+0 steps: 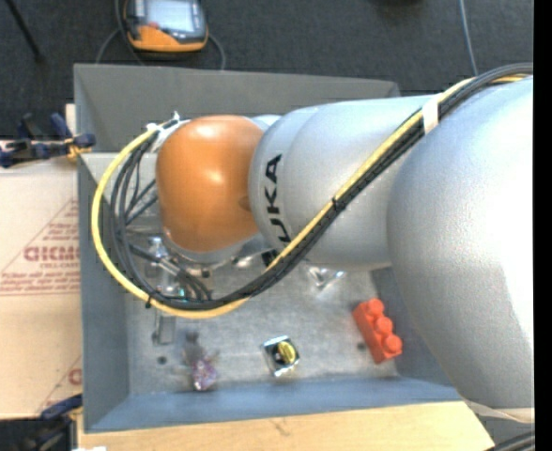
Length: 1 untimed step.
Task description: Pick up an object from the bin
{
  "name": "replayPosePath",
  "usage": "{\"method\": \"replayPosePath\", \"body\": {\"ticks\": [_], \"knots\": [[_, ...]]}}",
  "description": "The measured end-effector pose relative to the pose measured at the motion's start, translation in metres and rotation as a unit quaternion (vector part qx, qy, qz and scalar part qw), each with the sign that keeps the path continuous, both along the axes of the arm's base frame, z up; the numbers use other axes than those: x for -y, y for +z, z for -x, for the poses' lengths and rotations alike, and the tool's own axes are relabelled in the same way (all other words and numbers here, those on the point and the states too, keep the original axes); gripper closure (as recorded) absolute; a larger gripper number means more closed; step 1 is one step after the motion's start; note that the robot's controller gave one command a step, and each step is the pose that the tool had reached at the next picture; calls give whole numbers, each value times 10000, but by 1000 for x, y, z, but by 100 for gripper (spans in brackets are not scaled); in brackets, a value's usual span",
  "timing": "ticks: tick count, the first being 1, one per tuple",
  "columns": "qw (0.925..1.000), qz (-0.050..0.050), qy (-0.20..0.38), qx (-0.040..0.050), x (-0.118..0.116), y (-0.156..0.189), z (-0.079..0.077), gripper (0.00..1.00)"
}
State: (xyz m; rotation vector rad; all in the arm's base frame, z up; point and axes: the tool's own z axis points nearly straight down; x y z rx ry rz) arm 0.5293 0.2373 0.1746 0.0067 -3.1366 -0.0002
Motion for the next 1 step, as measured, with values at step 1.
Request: {"method": "replayPosePath", "body": {"ticks": [1], "knots": [[10000, -3, -61, 36, 11, -47, -39, 0]]}}
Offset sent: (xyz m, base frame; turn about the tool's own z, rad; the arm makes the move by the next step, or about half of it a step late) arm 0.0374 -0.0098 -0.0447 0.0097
